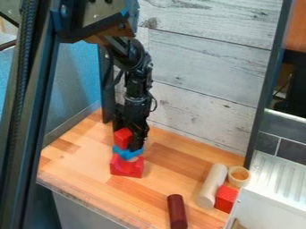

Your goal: Move arch on the table and place it on top of another arch

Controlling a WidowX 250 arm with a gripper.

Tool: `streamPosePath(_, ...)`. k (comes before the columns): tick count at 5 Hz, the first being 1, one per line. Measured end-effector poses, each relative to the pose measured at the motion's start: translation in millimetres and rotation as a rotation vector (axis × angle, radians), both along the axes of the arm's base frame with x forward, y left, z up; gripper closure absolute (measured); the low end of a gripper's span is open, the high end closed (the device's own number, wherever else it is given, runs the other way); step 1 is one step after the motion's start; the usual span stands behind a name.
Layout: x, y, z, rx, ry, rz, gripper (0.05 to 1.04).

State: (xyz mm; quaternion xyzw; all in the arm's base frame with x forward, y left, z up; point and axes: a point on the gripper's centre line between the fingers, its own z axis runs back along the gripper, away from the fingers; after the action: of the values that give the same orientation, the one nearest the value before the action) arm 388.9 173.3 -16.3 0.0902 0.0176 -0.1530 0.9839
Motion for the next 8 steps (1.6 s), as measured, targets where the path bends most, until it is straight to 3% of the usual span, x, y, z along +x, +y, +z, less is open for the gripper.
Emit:
streamPosePath(1,-2.9,-2.2,-12.8,-0.015,0.021,0.003,0.083)
streamPosePath(3,-18.9,-4.7,-10.4,-0.105,0.026,-0.005,0.083)
streamPosePath(4,-18.4,1.7,14.9,-0.124,-0.037,0.004,0.083)
streamPosePath(6,-30.1,16.7,42.1,-0.175,-0.098,0.016,0.083)
streamPosePath(8,-62.7,12.6,37.3,-0.256,-0.14,-0.048,0.083)
